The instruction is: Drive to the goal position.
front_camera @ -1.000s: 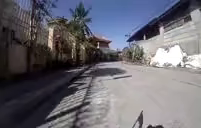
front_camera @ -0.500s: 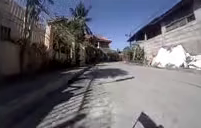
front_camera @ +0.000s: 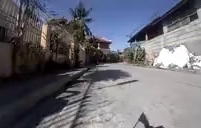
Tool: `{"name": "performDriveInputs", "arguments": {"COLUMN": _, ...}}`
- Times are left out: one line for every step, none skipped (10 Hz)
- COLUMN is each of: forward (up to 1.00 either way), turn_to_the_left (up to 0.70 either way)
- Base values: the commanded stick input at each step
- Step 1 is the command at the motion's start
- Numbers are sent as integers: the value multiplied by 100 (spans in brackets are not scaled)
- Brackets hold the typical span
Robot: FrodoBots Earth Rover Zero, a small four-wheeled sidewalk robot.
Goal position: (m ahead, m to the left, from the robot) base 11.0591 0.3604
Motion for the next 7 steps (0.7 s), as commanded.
{"name": "performDriveInputs", "arguments": {"forward": 70, "turn_to_the_left": -3}}
{"name": "performDriveInputs", "arguments": {"forward": 70, "turn_to_the_left": -3}}
{"name": "performDriveInputs", "arguments": {"forward": 70, "turn_to_the_left": -3}}
{"name": "performDriveInputs", "arguments": {"forward": 70, "turn_to_the_left": -3}}
{"name": "performDriveInputs", "arguments": {"forward": 70, "turn_to_the_left": -3}}
{"name": "performDriveInputs", "arguments": {"forward": 70, "turn_to_the_left": -3}}
{"name": "performDriveInputs", "arguments": {"forward": 70, "turn_to_the_left": -3}}
